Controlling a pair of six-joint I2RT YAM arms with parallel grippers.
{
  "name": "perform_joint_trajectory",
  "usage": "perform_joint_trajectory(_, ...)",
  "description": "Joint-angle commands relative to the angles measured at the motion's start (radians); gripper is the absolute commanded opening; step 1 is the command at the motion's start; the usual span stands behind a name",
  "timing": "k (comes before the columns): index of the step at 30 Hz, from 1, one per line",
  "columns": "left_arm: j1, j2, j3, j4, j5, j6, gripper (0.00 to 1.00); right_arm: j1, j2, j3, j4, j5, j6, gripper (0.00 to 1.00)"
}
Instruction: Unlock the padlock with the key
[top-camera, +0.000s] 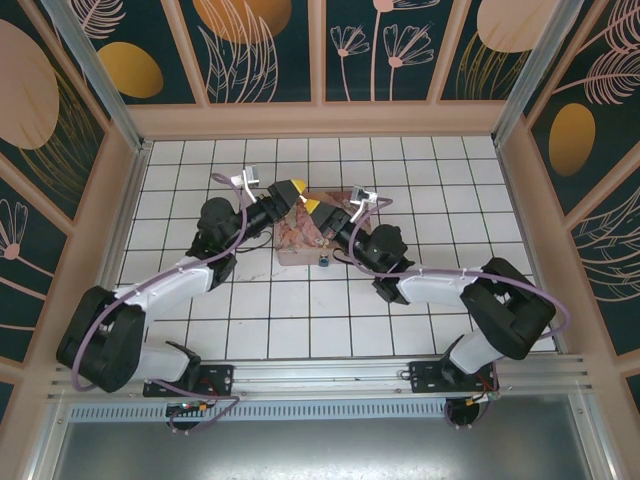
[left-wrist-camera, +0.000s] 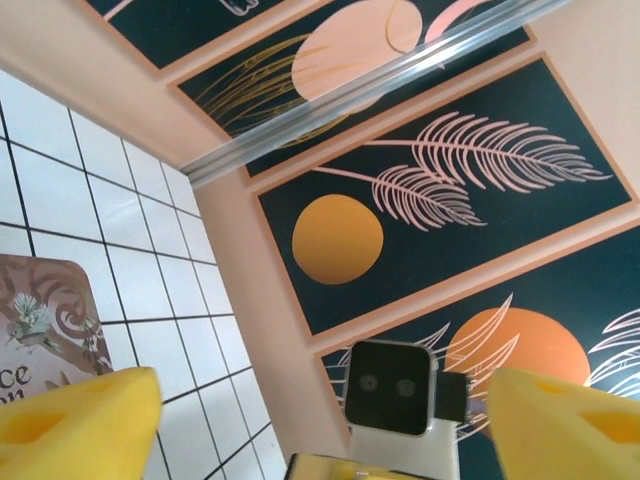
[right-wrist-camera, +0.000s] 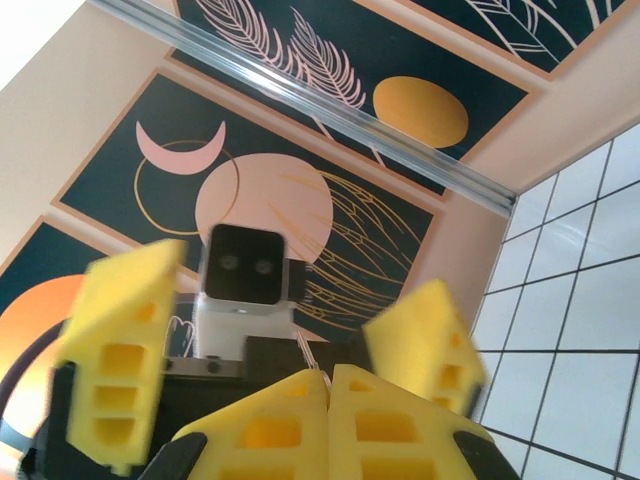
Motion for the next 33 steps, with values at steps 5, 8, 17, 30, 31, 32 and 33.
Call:
perform_joint_trajectory(5, 0.014, -0.143, 0.007, -0.19, -0.005, 0.123, 0.95, -0.025, -0.135, -0.061, -0.075, 0.032, -0.028, 0.0)
perform_joint_trajectory(8, 0.014, -0.194, -0.008, -0.28, -0.001, 0.181, 0.96, -0.041, -0.184, -0.078, -0.15, 0.034, -0.03, 0.0)
perform_joint_trajectory(17, -0.013, -0.268, -0.102, -0.472, 0.032, 0.308, 0.98, -0.098, -0.359, -0.132, -0.417, 0.05, -0.066, 0.0)
perform_joint_trajectory(30, -0.213, -0.181, -0.295, -0.346, -0.062, 0.346, 0.98, -0.207, -0.431, -0.256, -0.469, 0.004, -0.066, 0.0)
perform_joint_trajectory(31, -0.22, -0.16, -0.301, -0.327, -0.07, 0.352, 0.99, -0.212, -0.428, -0.262, -0.463, 0.0, -0.069, 0.0)
perform_joint_trajectory(32, -0.225, -0.143, -0.302, -0.31, -0.073, 0.358, 0.99, -0.218, -0.424, -0.267, -0.462, -0.004, -0.07, 0.0)
perform_joint_trajectory(33, -0.234, -0.124, -0.305, -0.294, -0.08, 0.367, 0.99, -0.224, -0.419, -0.271, -0.458, -0.008, -0.07, 0.0)
